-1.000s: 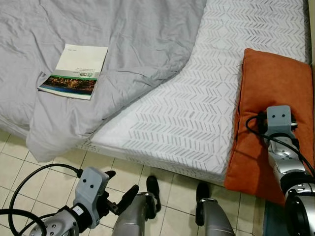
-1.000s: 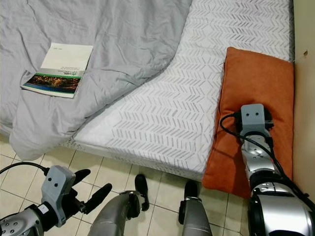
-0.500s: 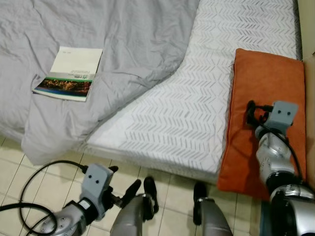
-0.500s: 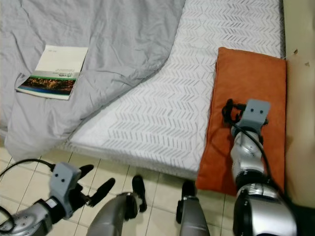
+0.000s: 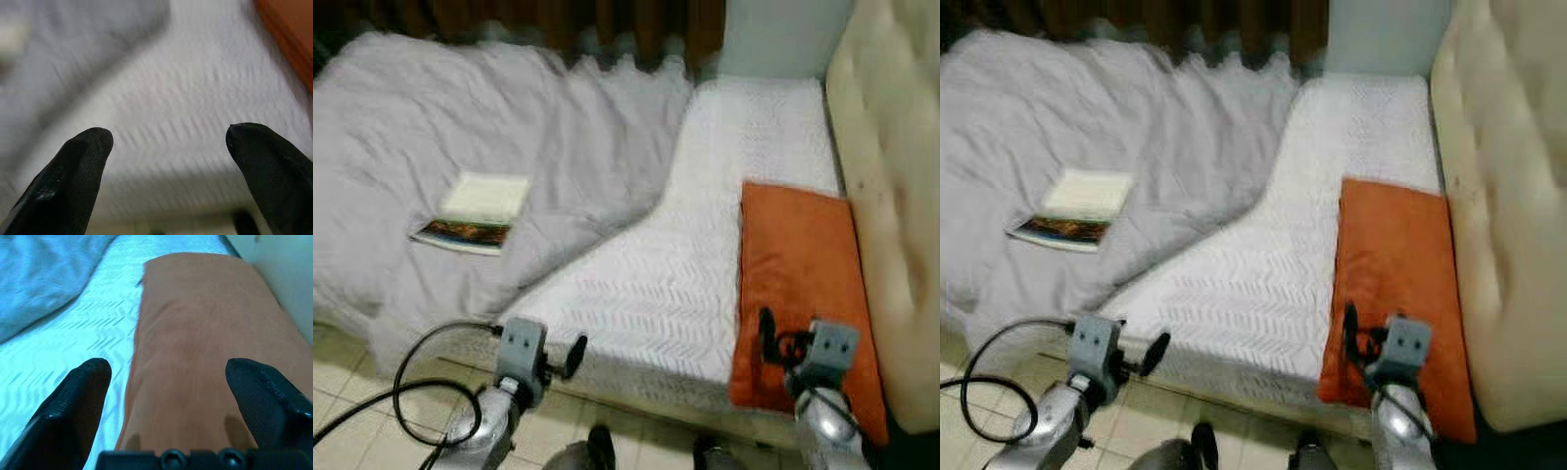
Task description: Clean up the room
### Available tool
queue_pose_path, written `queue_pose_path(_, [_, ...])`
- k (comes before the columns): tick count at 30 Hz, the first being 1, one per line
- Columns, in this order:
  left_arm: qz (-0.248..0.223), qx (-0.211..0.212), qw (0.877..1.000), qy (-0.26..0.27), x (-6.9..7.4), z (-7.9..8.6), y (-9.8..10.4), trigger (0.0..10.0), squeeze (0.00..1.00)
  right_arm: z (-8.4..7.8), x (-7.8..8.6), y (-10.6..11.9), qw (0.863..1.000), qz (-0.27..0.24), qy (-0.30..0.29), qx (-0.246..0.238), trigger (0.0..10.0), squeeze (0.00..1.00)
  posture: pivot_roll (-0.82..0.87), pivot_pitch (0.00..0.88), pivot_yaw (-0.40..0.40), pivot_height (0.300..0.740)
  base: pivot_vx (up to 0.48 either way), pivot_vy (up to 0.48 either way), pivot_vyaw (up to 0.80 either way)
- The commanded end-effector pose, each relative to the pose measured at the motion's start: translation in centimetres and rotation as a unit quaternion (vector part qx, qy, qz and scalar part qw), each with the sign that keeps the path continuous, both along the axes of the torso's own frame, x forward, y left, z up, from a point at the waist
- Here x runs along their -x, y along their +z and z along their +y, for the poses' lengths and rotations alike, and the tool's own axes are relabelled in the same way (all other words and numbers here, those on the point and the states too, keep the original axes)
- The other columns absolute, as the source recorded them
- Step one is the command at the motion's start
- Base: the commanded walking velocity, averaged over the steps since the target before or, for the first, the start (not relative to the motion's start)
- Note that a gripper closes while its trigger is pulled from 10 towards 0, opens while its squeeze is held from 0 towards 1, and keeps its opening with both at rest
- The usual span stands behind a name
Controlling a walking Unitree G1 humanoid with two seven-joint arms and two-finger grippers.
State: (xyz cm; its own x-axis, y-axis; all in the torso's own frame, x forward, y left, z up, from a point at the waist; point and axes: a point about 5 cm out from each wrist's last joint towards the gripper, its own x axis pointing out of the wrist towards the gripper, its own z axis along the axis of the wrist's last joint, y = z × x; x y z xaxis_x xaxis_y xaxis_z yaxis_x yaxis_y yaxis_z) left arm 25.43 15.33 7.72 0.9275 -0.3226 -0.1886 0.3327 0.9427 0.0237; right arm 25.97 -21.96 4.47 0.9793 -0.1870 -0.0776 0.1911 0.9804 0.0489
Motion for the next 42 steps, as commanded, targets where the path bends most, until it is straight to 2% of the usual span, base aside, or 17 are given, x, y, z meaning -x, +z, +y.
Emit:
queue_pose_path(1, [-0.011, -0.012, 1.000, 0.008, -0.6, 0.3, -0.4, 10.0, 0.00, 0.2, 1.0, -0.8, 1.000, 0.011, 0.005, 0.019, 10.0, 0.00, -0.09, 0.000, 0.057, 0.740, 0.000, 0.000, 0.00])
queue_pose_path(2, [-0.011, -0.012, 1.000, 0.008, -0.6, 0.3, -0.4, 10.0, 0.00, 0.2, 1.0, -0.8, 1.000, 0.011, 0.005, 0.019, 10.0, 0.00, -0.09, 0.000, 0.057, 0.740, 0.000, 0.000, 0.00])
queue_pose_path(4, [-0.040, -0.039, 0.998, -0.011, -1.5, 0.0, -0.1, 10.0, 0.00, -0.7, 1.8, -0.1, 0.999, -0.007, -0.004, 0.037, 10.0, 0.00, -0.11, 0.000, 0.069, 0.740, 0.000, 0.000, 0.00])
queue_pose_path(6, [-0.053, -0.039, 0.998, -0.015, -1.7, -0.1, 0.1, 10.0, 0.00, -1.1, 2.2, 0.3, 0.999, -0.022, -0.008, 0.038, 10.0, 0.00, -0.12, 0.000, 0.072, 0.740, 0.000, 0.000, 0.00])
queue_pose_path(9, [-0.110, -0.037, 0.993, -0.024, -2.3, -1.0, 1.7, 10.0, 0.00, -2.2, 3.4, 1.2, 0.997, -0.055, -0.028, 0.040, 10.0, 0.00, -0.14, 0.000, 0.076, 0.740, 0.000, 0.000, 0.00])
queue_pose_path(10, [-0.130, -0.033, 0.991, -0.017, -2.7, -1.2, 2.3, 10.0, 0.00, -2.1, 3.4, 1.6, 0.997, -0.066, -0.030, 0.035, 10.0, 0.00, -0.15, 0.000, 0.078, 0.740, 0.000, 0.000, 0.00])
queue_pose_path(11, [-0.130, -0.033, 0.991, -0.017, -2.7, -1.2, 2.3, 10.0, 0.00, -2.1, 3.4, 1.6, 0.997, -0.066, -0.030, 0.035, 10.0, 0.00, -0.15, 0.000, 0.078, 0.740, 0.000, 0.000, 0.00])
queue_pose_path(12, [-0.145, -0.013, 0.989, -0.011, -3.1, -1.9, 2.9, 10.0, 0.00, -2.0, 3.0, 2.3, 0.995, -0.083, -0.033, 0.033, 10.0, 0.00, -0.15, 0.000, 0.078, 0.740, 0.000, 0.000, 0.00])
queue_pose_path(14, [-0.146, -0.002, 0.989, -0.012, -3.1, -2.2, 2.9, 10.0, 0.00, -1.9, 2.7, 2.6, 0.995, -0.088, -0.034, 0.035, 10.0, 0.00, -0.15, 0.000, 0.078, 0.740, 0.000, 0.000, 0.00])
queue_pose_path(16, [-0.127, 0.013, 0.992, -0.020, -3.2, -2.7, 2.2, 10.0, 0.00, -1.3, 1.8, 3.4, 0.994, -0.099, -0.030, 0.047, 10.0, 0.00, -0.15, 0.000, 0.081, 0.740, 0.000, 0.000, 0.00])
queue_pose_path(18, [-0.118, 0.015, 0.993, -0.023, -3.3, -2.8, 1.8, 10.0, 0.00, -1.1, 1.6, 3.6, 0.993, -0.101, -0.026, 0.052, 10.0, 0.00, -0.15, 0.000, 0.081, 0.740, 0.000, 0.000, 0.00])
queue_pose_path(19, [-0.102, 0.021, 0.994, -0.029, -3.7, -2.7, 1.3, 10.0, 0.00, -0.4, 1.0, 4.0, 0.993, -0.101, -0.007, 0.065, 10.0, 0.00, -0.15, 0.000, 0.084, 0.740, 0.000, 0.000, 0.00])
queue_pose_path(22, [-0.097, 0.020, 0.995, -0.025, -3.9, -2.4, 1.0, 10.0, 0.00, 0.1, 0.5, 4.1, 0.992, -0.093, 0.018, 0.081, 10.0, 0.00, -0.16, 0.000, 0.078, 0.740, 0.000, 0.000, 0.00])
queue_pose_path(27, [-0.087, 0.023, 0.996, -0.018, -3.7, -2.3, 0.3, 10.0, 0.00, 0.4, 0.2, 4.4, 0.992, -0.090, 0.033, 0.078, 10.0, 0.00, -0.17, 0.000, 0.060, 0.740, 0.000, 0.288, -0.80])
queue_pose_path(30, [-0.074, 0.033, 0.997, -0.016, -3.4, -2.4, -0.4, 10.0, 0.00, 0.4, 0.3, 3.8, 0.995, -0.067, 0.036, 0.070, 10.0, 0.00, -0.16, 0.000, 0.053, 0.740, 0.000, 0.480, -0.80])
queue_pose_path(36, [-0.073, 0.032, 0.997, -0.018, -3.6, -2.1, -0.6, 10.0, 0.00, 0.9, 0.4, 2.8, 0.996, -0.047, 0.051, 0.064, 10.0, 0.00, -0.15, 0.000, 0.055, 0.740, 0.000, 0.480, -0.80])
queue_pose_path(42, [-0.079, 0.036, 0.996, -0.014, -3.6, -2.0, -0.4, 10.0, 0.00, 1.2, 0.0, 2.1, 0.997, -0.030, 0.057, 0.048, 10.0, 0.00, -0.14, 0.000, 0.061, 0.740, 0.000, 0.480, 0.00])
